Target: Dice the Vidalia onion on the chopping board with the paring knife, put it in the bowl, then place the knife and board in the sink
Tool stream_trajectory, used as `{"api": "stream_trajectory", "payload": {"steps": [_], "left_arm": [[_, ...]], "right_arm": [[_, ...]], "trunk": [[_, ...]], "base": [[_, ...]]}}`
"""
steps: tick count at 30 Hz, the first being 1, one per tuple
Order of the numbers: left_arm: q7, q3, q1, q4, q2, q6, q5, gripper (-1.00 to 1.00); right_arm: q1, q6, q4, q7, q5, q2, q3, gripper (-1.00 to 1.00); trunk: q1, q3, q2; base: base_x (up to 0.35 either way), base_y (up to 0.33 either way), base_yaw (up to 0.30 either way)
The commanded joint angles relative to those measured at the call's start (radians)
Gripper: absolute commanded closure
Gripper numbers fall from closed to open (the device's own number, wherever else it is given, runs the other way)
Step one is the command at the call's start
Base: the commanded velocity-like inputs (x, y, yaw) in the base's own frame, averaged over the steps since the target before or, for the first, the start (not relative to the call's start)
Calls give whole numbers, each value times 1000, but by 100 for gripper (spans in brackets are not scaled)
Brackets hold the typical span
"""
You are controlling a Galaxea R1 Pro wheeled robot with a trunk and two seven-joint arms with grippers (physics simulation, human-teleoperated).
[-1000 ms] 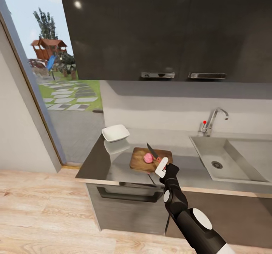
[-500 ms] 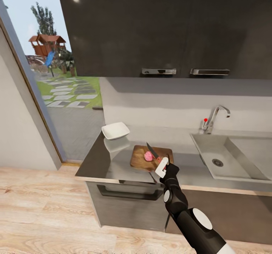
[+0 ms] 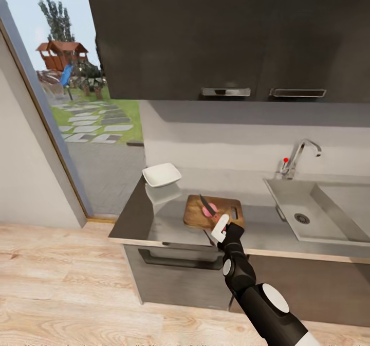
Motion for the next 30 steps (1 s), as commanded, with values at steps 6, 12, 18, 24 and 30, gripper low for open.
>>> {"api": "stream_trajectory", "payload": {"steps": [6,12,18,24,30], "left_arm": [[1,-3,1,-3,-1,-2,9,-100],[1,-3,1,-2,-1,-2,10,-100],[1,-3,1,-2,-1,-2,10,-100],[1,-3,1,-2,-1,-2,10,-100],[1,-3,1,-2,-1,-2,10,-100]], "right_arm": [[-1,8,-1,-2,4,-3,4,100],[-1,8,-1,-2,4,-3,3,100],[-1,8,-1,-2,4,-3,3,100],[-1,8,-1,-2,5,-3,4,100],[-1,8,-1,-2,4,-3,4,100]], "trunk": [[1,-9,-2],[1,-9,-2],[1,-9,-2],[1,-9,-2],[1,-9,-2]], "base": [[3,2,0],[0,0,0],[0,0,0],[0,0,0],[0,0,0]]}}
